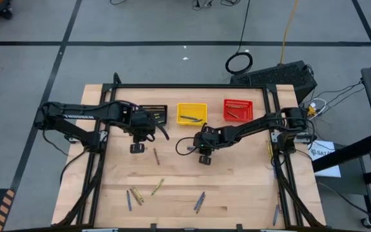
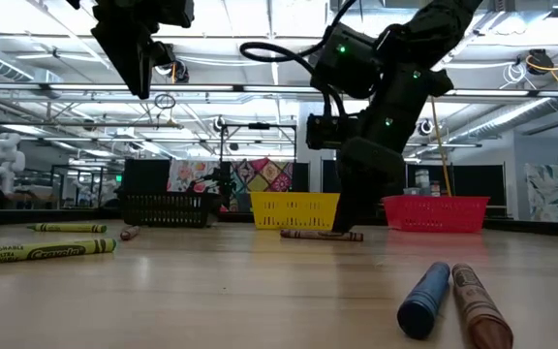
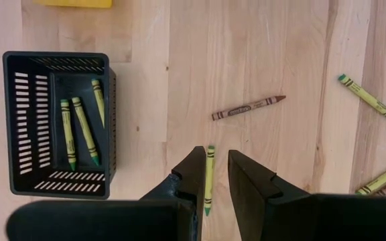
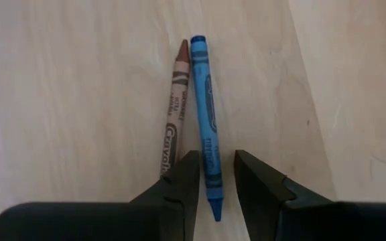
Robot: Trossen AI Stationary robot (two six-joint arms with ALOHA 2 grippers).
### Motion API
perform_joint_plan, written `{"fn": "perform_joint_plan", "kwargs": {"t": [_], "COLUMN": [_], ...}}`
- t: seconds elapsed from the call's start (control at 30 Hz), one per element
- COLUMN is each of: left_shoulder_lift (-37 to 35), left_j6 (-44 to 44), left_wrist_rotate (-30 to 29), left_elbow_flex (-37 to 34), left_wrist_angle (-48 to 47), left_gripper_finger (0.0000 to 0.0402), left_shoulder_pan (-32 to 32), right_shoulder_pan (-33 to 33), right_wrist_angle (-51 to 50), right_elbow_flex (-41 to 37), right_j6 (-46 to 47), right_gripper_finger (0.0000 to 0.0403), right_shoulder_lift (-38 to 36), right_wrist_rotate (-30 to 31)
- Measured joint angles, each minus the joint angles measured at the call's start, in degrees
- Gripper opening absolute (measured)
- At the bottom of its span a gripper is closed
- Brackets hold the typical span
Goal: Sort crayons
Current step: Put the blue crayon into the yellow bin
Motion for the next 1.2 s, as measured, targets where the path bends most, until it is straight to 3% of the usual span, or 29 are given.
{"fn": "perform_joint_plan", "kwargs": {"t": [0.2, 0.47, 1.2], "left_shoulder_lift": [0.0, 0.0, 0.0], "left_j6": [0.0, 0.0, 0.1], "left_wrist_rotate": [-0.1, -0.2, -0.2], "left_elbow_flex": [0.0, 0.0, 0.0], "left_wrist_angle": [0.3, 0.3, 0.3], "left_gripper_finger": [0.0063, 0.0063, 0.0063], "left_shoulder_pan": [0.0, 0.0, 0.0], "right_shoulder_pan": [-0.5, -1.8, -2.3], "right_wrist_angle": [0.0, -0.3, -1.0], "right_elbow_flex": [0.1, 0.0, -0.3], "right_j6": [0.3, 3.5, 4.0], "right_gripper_finger": [0.0078, 0.0007, 0.0], "right_shoulder_lift": [0.5, 0.6, -2.2], "right_wrist_rotate": [-0.1, -0.4, -2.7]}}
